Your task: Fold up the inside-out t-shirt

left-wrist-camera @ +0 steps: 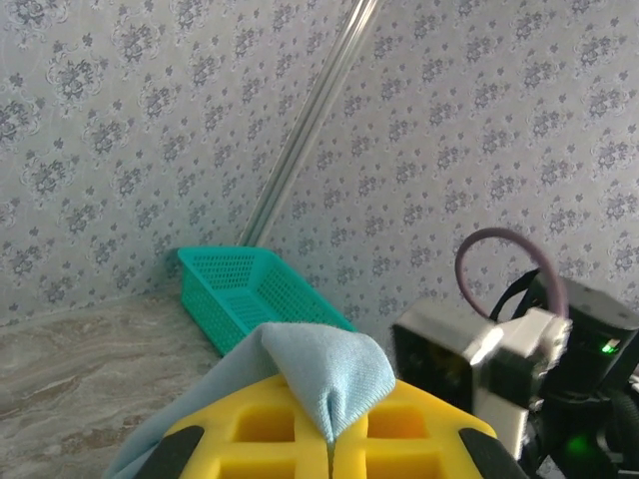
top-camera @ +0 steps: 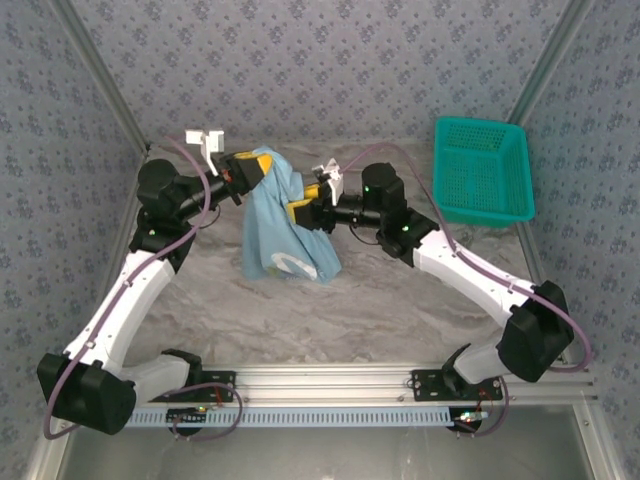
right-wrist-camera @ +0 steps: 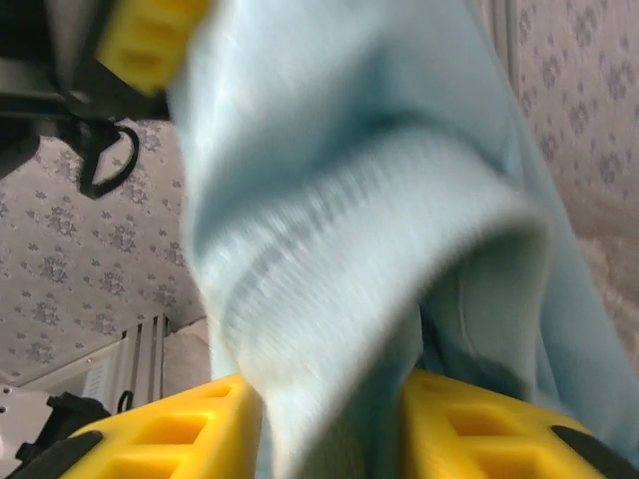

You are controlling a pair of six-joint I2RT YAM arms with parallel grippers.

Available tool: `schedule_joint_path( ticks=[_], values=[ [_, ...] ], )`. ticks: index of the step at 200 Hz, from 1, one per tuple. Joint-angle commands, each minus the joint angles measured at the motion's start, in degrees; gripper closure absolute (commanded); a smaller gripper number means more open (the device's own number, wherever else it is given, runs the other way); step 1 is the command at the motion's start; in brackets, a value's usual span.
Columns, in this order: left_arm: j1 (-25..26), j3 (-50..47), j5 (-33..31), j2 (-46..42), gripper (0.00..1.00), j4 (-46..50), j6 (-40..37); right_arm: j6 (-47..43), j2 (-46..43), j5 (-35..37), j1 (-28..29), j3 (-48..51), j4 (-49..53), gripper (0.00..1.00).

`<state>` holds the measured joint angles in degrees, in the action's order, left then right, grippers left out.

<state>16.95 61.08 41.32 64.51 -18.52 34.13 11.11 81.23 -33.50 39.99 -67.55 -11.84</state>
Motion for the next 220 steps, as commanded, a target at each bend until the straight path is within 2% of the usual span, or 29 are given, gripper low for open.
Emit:
schedule_joint_path(
  ticks=[1, 12, 32, 40, 53, 60, 84, 93, 106, 112, 150, 186, 220],
  values=[
    [0.3, 1.7, -0.3, -1.5, 1.0, -1.3, -2.1, 0.4, -1.9, -1.0, -0.6, -1.9, -2.3, 0.75],
    [0.3, 1.4, -1.1, -1.8, 1.0, -0.8, -2.7, -0.5, -3.0, -0.4, -1.2, -1.3, -1.5, 0.81],
    [0.3, 0.7, -2.7, -2.1, 1.0, 1.0, -4.0, -1.2, -4.5, 0.0, -2.1, -1.3, -0.3, 0.97],
    [0.3, 0.4, -4.1, -2.4, 1.0, 2.4, -4.8, -1.5, -4.7, -0.5, -2.3, -1.3, 0.5, 0.98],
    [0.3, -0.5, -7.7, -2.8, 1.0, 5.2, -6.7, -3.3, -5.6, 0.1, -2.5, -1.7, 3.9, 0.91],
    [0.4, -0.6, -10.5, -3.0, 1.0, 8.1, -8.1, -4.0, -6.1, 0.7, -2.9, -1.9, 5.0, 0.91],
    [1.4, -0.4, -24.1, -2.7, 1.0, 20.0, -13.4, -3.7, -8.0, 1.5, -4.3, -2.6, 6.4, 0.95],
    [2.3, -0.2, -29.2, -2.4, 0.87, 23.9, -15.5, -2.8, -8.2, 0.6, -4.4, -3.1, 5.8, 0.96],
    [3.7, -0.2, -33.1, -2.3, 0.61, 27.4, -18.5, -2.2, -7.7, -0.4, -4.2, -3.9, 5.0, 0.97],
    [4.4, -0.5, -34.3, -2.7, 0.54, 28.1, -19.2, -1.8, -7.3, -0.9, -4.0, -4.4, 5.4, 0.98],
    [9.7, -7.4, -31.1, -10.8, 0.37, 20.9, -23.6, -0.2, -4.5, -3.4, -4.2, -7.1, 10.1, 0.98],
    [13.8, -10.6, -21.3, -13.2, 0.37, 15.8, -27.7, -1.0, -3.3, -9.2, -4.9, -9.0, 14.6, 0.98],
    [16.1, -5.7, -19.1, -9.1, 0.38, 19.4, -33.3, -2.9, -3.8, -12.9, -5.5, -8.7, 16.2, 0.98]
  ],
)
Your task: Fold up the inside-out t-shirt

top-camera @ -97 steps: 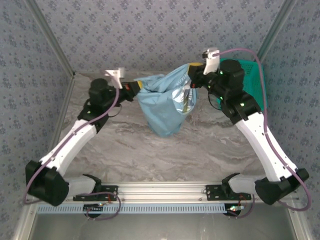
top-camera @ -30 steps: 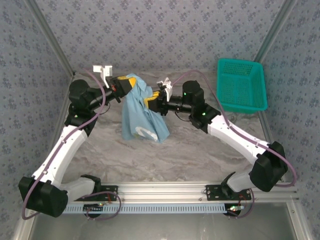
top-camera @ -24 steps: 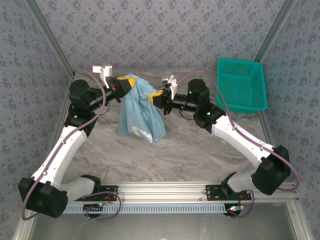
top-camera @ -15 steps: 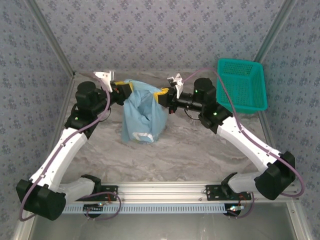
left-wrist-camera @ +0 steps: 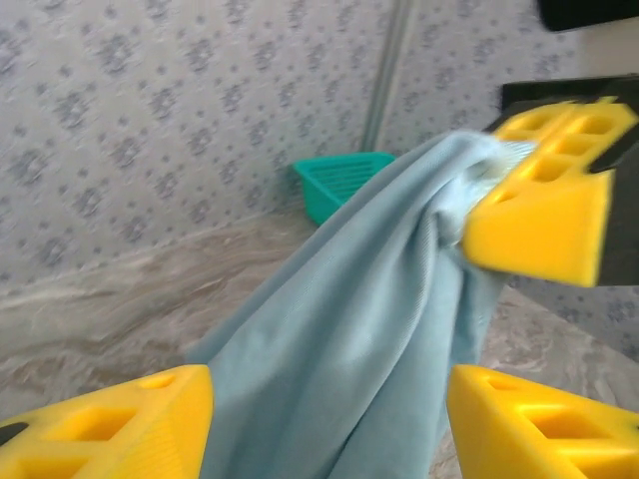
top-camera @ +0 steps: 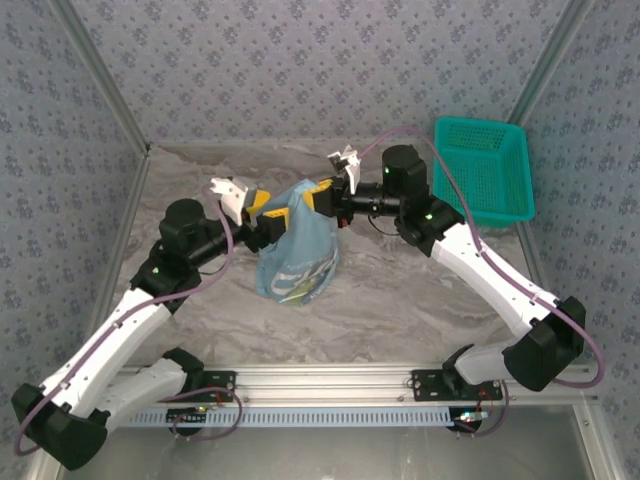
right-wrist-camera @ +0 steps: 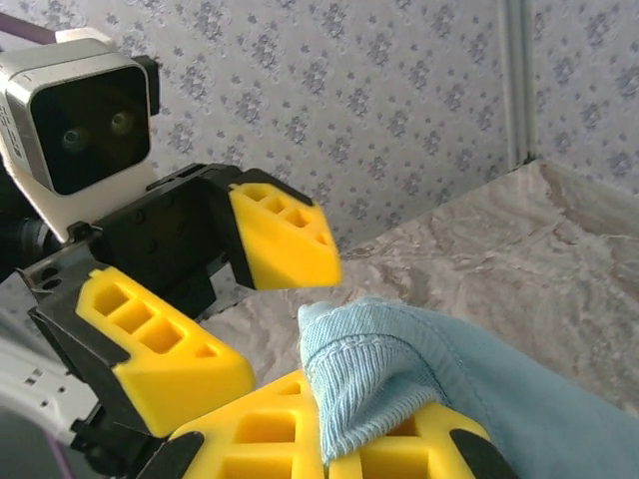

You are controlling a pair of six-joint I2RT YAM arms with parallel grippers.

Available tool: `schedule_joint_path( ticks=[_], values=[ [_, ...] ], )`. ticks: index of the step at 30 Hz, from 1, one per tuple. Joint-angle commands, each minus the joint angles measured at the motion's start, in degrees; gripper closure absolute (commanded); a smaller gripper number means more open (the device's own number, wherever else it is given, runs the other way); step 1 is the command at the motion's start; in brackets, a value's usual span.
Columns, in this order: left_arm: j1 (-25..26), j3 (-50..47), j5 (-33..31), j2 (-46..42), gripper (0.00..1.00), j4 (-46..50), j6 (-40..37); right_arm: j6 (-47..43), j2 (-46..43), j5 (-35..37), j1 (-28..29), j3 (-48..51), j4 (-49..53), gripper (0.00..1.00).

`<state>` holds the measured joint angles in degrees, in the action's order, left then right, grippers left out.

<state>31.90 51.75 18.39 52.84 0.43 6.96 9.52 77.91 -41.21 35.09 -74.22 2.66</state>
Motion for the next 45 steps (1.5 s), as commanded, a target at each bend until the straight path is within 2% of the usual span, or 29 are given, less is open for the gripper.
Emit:
schedule_joint_path(
  ticks=[1, 4, 9, 10, 12, 13, 14, 15, 18, 20, 23, 25, 31, 35, 38, 45],
  values=[
    [1.1, 3.8, 3.9, 2.7, 0.38, 0.7, -6.3, -1.3, -0.5, -5.2, -0.6, -2.0, 1.7, 0.98],
    [1.1, 6.7, 5.3, 5.4, 0.39, 4.0, -8.8, -0.8, -0.4, -6.9, -1.0, -2.2, 1.5, 0.98],
    [1.5, 9.1, 10.5, 9.4, 0.43, 3.3, -9.6, 0.9, 0.3, -7.7, -0.9, -2.9, 0.4, 0.98],
    [1.6, 9.7, 11.3, 10.2, 0.48, 3.3, -9.7, 1.6, 0.5, -8.0, -0.9, -3.0, -0.3, 0.98],
    [1.6, 11.5, 12.6, 11.9, 0.71, 4.5, -10.0, 3.5, 0.9, -8.5, -0.7, -3.4, -1.4, 0.97],
    [1.6, 12.3, 12.4, 12.3, 0.87, 6.0, -10.4, 4.5, 0.9, -8.6, -0.8, -3.6, -1.2, 0.9],
    [1.5, 12.6, 11.6, 12.1, 0.95, 8.0, -11.1, 5.0, 0.4, -8.1, -1.6, -3.5, -0.8, 0.85],
    [1.5, 12.1, 10.6, 11.1, 1.0, 9.5, -11.8, 5.6, -0.5, -7.0, -2.7, -2.8, -0.4, 0.78],
    [1.1, 3.8, 8.9, 5.2, 1.0, 5.0, -11.7, 6.7, -4.6, -3.1, -6.9, 2.4, -0.2, 0.63],
    [0.9, -5.6, 8.5, -0.5, 1.0, -2.1, -9.8, 8.9, -7.1, 5.3, -9.2, 8.4, 0.3, 0.58],
    [0.9, -17.5, 6.7, -8.3, 1.0, -8.1, -8.1, 9.2, -5.3, 26.9, -8.6, 11.8, 7.1, 0.55],
    [1.0, -22.9, 4.0, -12.9, 1.0, -7.6, -6.1, 9.1, -1.6, 31.4, -6.9, 11.8, 10.5, 0.54],
    [1.7, -33.7, -2.1, -25.1, 1.0, -2.7, 4.2, 8.0, 9.3, 31.3, 0.4, 10.5, 8.7, 0.41],
    [1.7, -36.8, -4.4, -30.7, 1.0, 1.0, 7.1, 6.9, 15.4, 29.0, 3.3, 6.4, 9.9, 0.35],
    [1.7, -37.2, -5.4, -31.8, 1.0, 2.6, 7.0, 6.2, 19.1, 28.0, 4.9, 2.5, 11.7, 0.32],
    [1.7, -35.8, -5.1, -28.5, 1.0, 2.0, 6.4, 1.1, 24.8, 32.9, 7.9, -4.3, 17.4, 0.32]
  ],
)
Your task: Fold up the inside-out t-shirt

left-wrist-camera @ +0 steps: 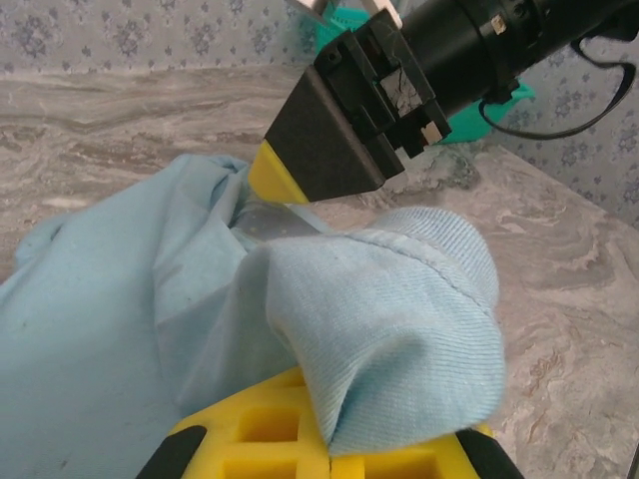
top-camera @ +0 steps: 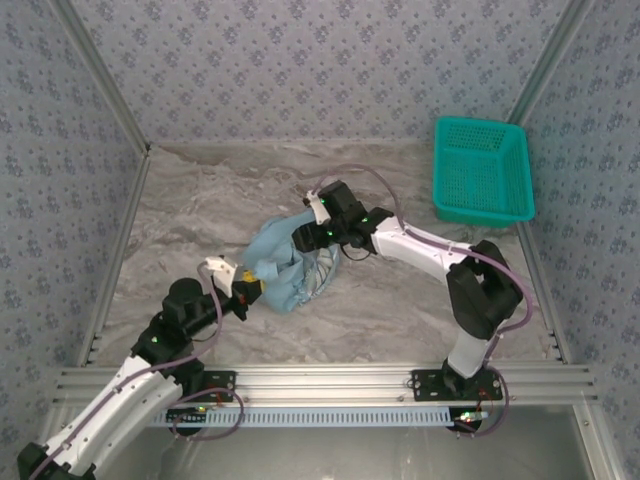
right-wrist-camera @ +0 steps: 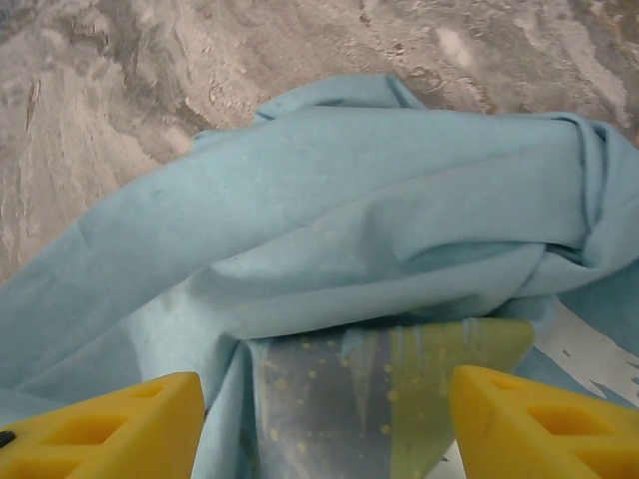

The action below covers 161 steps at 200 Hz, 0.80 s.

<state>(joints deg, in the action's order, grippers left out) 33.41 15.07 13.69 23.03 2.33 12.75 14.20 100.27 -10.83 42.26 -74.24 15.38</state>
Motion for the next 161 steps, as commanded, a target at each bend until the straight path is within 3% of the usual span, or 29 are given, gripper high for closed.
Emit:
schedule_joint_path(
  ticks=[1, 40, 83, 93, 110, 126, 139, 161],
  values=[
    [0.2, 1.1, -0.4, 1.8, 1.0, 0.1, 0.7, -4.0, 3.3, 2.6, 0.8, -5.3, 5.1, 0.32],
    [0.2, 1.7, -0.4, 3.0, 1.0, 0.2, 0.7, -4.5, 7.5, 2.2, 3.4, -9.5, 7.6, 0.32],
    [0.2, 1.8, -0.8, 2.6, 1.0, 0.9, 0.8, -2.2, 13.4, 3.3, 5.0, -14.4, 8.4, 0.48],
    [0.2, 1.8, -0.8, 2.4, 1.0, 0.9, 0.8, -1.9, 14.2, 3.2, 5.2, -15.0, 7.9, 0.56],
    [0.2, 1.6, -1.1, 2.0, 1.0, 1.0, 0.8, -2.3, 13.6, 4.1, 5.0, -15.7, 7.0, 0.78],
    [0.2, 1.8, -1.9, 1.6, 1.0, 0.9, 0.8, -3.3, 10.5, 6.4, 4.1, -15.8, 5.4, 0.93],
    [0.2, 2.5, -4.3, 1.3, 1.0, 0.6, 1.4, -4.6, 6.5, 8.6, 3.0, -15.0, 3.7, 1.0],
    [0.1, 5.1, -9.9, 1.4, 1.0, -1.5, 2.6, -6.7, -3.6, 12.3, 0.0, -12.4, 0.5, 1.0]
  ],
)
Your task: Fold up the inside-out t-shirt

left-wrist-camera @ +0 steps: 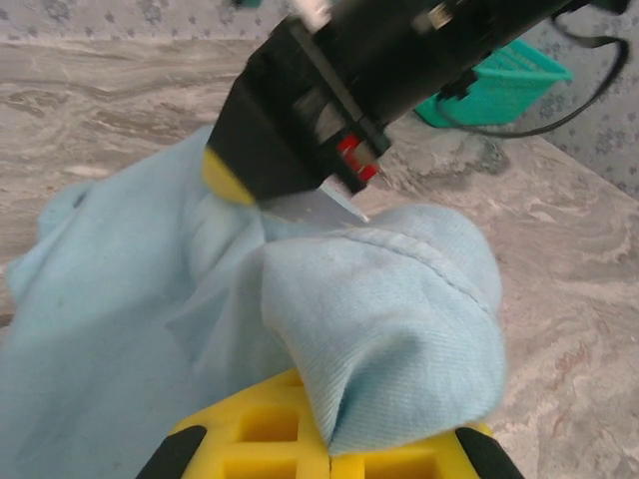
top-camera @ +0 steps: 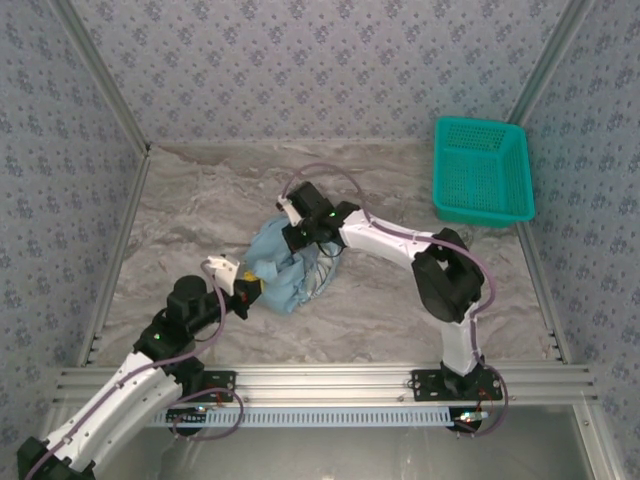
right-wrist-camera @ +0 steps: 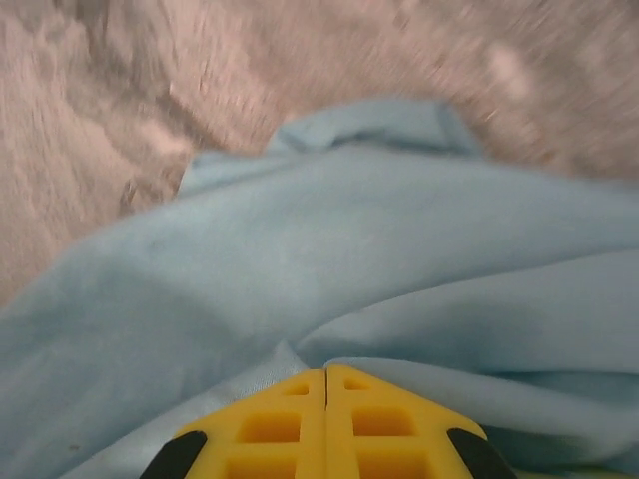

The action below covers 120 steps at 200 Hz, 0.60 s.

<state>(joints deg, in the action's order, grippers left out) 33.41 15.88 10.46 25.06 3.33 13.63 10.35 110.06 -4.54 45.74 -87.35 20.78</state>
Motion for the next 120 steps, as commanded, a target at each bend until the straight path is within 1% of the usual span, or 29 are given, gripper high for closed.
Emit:
schedule_joint_path(
  ticks=[1, 23, 46, 69, 85, 100, 120],
  values=[
    [0.0, 4.6, -6.9, -0.6, 1.0, -2.7, 1.8, -2.9, -13.8, 6.1, -3.6, 0.8, -5.1, 1.0],
    [-1.4, 10.6, -9.3, 2.5, 1.0, -7.2, 1.2, -3.6, -26.4, 8.0, -6.8, 5.6, -12.0, 1.0],
    [-3.0, 21.7, -8.0, 10.6, 1.0, -8.6, 0.4, -5.7, -36.4, 10.2, -7.6, 8.2, -18.2, 1.0],
    [-3.1, 34.4, -7.8, 19.7, 1.0, -6.4, -1.1, -8.3, -40.6, 12.4, -7.9, 6.3, -19.1, 1.0],
    [-3.2, 41.7, -6.0, 24.1, 1.0, -6.0, -2.2, -9.5, -42.6, 13.6, -9.0, 4.8, -19.2, 1.0],
    [-3.1, 48.2, -4.1, 26.7, 1.0, -4.0, -3.8, -10.7, -44.6, 14.7, -9.5, 4.0, -19.9, 1.0],
    [-3.1, 55.3, -1.0, 28.0, 1.0, -2.2, -6.2, -12.5, -46.7, 15.8, -9.5, 2.2, -19.4, 1.0]
  ],
)
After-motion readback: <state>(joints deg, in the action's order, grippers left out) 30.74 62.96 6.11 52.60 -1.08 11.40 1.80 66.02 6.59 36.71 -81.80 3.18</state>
